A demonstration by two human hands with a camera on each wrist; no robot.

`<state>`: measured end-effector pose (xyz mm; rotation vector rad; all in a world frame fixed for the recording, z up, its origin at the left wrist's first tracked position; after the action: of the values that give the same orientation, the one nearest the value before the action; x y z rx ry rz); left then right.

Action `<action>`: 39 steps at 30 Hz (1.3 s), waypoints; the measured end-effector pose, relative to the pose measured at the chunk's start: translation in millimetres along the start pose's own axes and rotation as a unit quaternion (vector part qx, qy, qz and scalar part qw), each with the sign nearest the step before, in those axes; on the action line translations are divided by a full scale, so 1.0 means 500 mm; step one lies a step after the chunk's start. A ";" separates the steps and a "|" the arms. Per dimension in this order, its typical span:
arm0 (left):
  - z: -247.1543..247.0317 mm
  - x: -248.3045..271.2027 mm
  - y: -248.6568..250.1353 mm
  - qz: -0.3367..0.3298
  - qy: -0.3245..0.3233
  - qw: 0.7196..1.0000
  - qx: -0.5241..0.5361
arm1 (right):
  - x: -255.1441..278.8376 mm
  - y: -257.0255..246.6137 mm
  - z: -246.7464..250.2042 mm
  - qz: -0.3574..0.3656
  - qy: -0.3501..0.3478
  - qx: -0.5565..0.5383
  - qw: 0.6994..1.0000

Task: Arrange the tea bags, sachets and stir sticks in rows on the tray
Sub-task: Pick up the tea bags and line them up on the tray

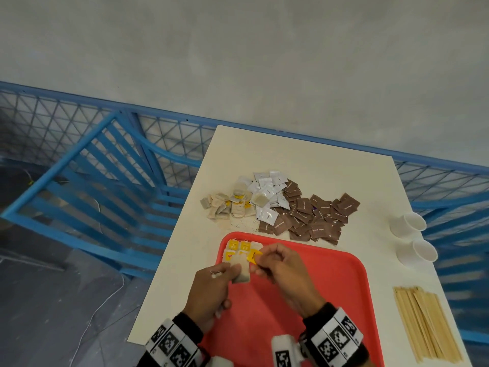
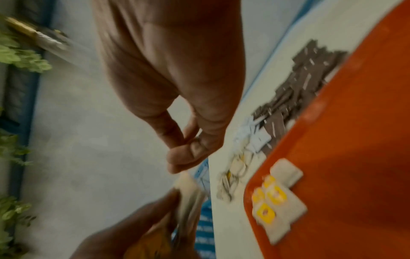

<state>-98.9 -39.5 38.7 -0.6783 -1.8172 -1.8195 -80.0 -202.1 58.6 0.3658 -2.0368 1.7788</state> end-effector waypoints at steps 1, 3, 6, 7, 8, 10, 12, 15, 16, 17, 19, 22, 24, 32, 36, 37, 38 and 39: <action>-0.002 -0.002 0.000 0.001 0.003 1.000 0.017 | -0.002 0.009 -0.005 -0.009 0.012 -0.016 1.000; -0.008 -0.002 0.003 -0.002 -0.001 0.999 0.048 | -0.004 0.018 -0.014 -0.012 0.033 -0.003 0.999; -0.014 0.001 0.011 -0.020 -0.003 0.997 0.069 | 0.006 0.016 -0.019 0.001 0.034 0.043 0.998; -0.014 0.002 0.012 -0.029 0.002 0.997 0.066 | 0.010 0.016 -0.021 0.002 0.026 0.052 0.998; -0.013 0.002 0.013 -0.040 0.008 0.998 0.057 | 0.014 0.016 -0.021 0.002 0.020 0.058 0.998; -0.011 0.006 0.012 -0.063 0.013 0.998 0.027 | 0.016 0.021 -0.017 0.004 0.013 0.064 0.998; -0.008 0.013 0.013 -0.083 0.006 0.997 -0.008 | 0.017 0.027 -0.015 0.009 0.002 0.070 0.998; 0.000 0.020 0.010 -0.087 0.002 0.996 -0.024 | 0.019 0.034 -0.010 0.016 -0.029 0.091 0.995; 0.003 0.020 0.008 -0.080 -0.004 0.996 -0.027 | 0.019 0.035 -0.007 0.019 -0.040 0.097 0.994; 0.006 0.021 0.007 -0.073 -0.013 0.997 -0.032 | 0.018 0.034 -0.003 0.025 -0.049 0.101 0.993; 0.010 0.019 0.003 -0.074 -0.026 0.996 -0.047 | 0.015 0.031 0.000 0.048 -0.068 0.120 0.989; 0.012 0.016 0.007 -0.087 -0.033 0.994 -0.054 | 0.011 0.027 -0.004 0.098 -0.074 0.176 0.977; 0.015 0.011 0.005 -0.070 -0.029 0.996 -0.044 | 0.005 0.020 0.004 0.114 -0.040 0.171 0.978; 0.010 -0.005 0.004 -0.058 -0.035 0.998 0.013 | 0.007 0.025 -0.015 0.070 -0.068 0.111 0.989; 0.011 -0.010 0.002 -0.053 -0.040 0.998 0.003 | -0.002 0.029 -0.012 0.047 -0.047 0.096 0.993; 0.010 -0.011 0.000 -0.045 -0.043 0.998 0.006 | -0.003 0.030 -0.012 0.048 -0.042 0.100 0.993; 0.010 -0.012 -0.001 -0.038 -0.045 0.998 0.013 | -0.005 0.031 -0.012 0.051 -0.038 0.111 0.992; 0.010 -0.012 -0.002 -0.035 -0.046 0.998 0.019 | -0.005 0.030 -0.014 0.052 -0.036 0.122 0.991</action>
<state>-95.1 -34.6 33.8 -0.7043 -1.9526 -1.8204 -83.9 -193.2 45.0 0.4053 -1.9208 2.1152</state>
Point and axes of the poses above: each hand's wrist, its own x-axis away from the middle knuckle, its own z-axis out of the back of the hand, y = z × x, the point moved 2 cm from there along -x, towards the middle knuckle, and after that the axes turned 5 degrees about z, right-handed, at the moved point
